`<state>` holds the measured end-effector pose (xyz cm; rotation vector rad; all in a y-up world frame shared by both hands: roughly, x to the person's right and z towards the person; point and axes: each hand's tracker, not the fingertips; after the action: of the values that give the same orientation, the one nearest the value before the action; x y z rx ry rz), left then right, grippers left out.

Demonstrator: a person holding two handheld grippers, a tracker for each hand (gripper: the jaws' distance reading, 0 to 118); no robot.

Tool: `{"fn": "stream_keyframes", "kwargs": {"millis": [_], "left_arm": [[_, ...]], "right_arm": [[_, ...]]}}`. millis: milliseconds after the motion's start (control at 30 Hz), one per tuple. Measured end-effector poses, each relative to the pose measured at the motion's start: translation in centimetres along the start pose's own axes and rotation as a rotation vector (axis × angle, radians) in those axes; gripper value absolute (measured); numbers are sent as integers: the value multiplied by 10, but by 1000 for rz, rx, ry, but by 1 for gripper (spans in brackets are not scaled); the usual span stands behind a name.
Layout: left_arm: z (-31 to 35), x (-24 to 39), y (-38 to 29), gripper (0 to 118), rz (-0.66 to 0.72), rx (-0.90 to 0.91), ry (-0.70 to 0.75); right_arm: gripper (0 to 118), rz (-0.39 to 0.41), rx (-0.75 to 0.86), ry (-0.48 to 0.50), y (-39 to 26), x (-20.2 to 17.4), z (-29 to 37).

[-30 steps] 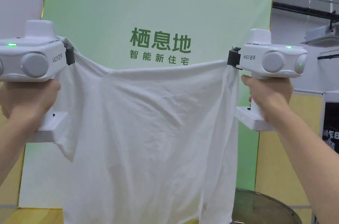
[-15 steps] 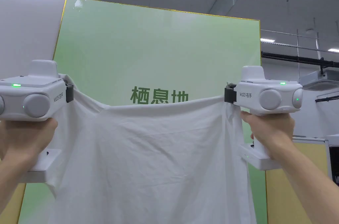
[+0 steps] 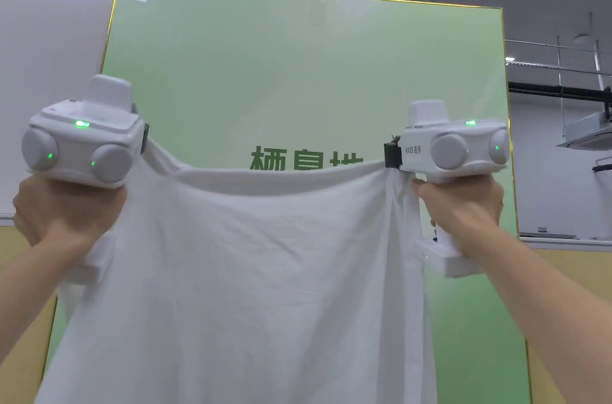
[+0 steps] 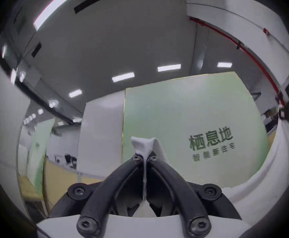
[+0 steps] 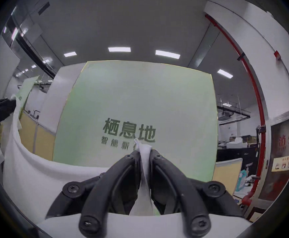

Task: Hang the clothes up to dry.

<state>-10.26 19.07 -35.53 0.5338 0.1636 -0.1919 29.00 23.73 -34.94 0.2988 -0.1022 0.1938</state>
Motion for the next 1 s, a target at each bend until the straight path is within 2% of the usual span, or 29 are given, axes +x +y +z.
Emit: {"fn": "stream_keyframes", "kwargs": {"millis": [133,167,367,433,533,567,633,700,767,800,833,1000], "left_arm": [[-44,9,3,0,-37,2,7],[-54,7,-2,0,-55,-10,-5],[-113,6,-64,0,-37,-111,12],[-130,4,-85,0,-7,-128,32],[-149,5,-109,0,-53,-133,28],[-153,7,-115,0,-47,-137,20],[-159,10,-122,0,-4,-166,-23],[-162,17,-132,0,1,-163,0],[-159,24,-146,0,-32,-155,5],[-158,25,-151,0,-28,-165,-2],[-156,26,-155,0,-20,-172,-8],[-127,28,-174,0,-52,-173,-17]], "right_arm": [[11,1,45,-23,13,-20,-37],[12,-33,49,-38,11,-23,-50],[12,54,32,-49,-19,-55,-115],[12,57,29,-43,-31,-60,-134],[12,21,26,-70,-50,-68,-162],[11,37,1,-66,-54,-71,-170],[12,40,-18,-55,-66,-75,-185],[11,-16,-33,-68,-80,-79,-193],[12,13,-30,-62,-94,-83,-197],[11,74,-38,-66,-99,-87,-198],[12,44,-33,-63,-105,-87,-197],[12,36,-11,-18,-132,-83,-174]]}}
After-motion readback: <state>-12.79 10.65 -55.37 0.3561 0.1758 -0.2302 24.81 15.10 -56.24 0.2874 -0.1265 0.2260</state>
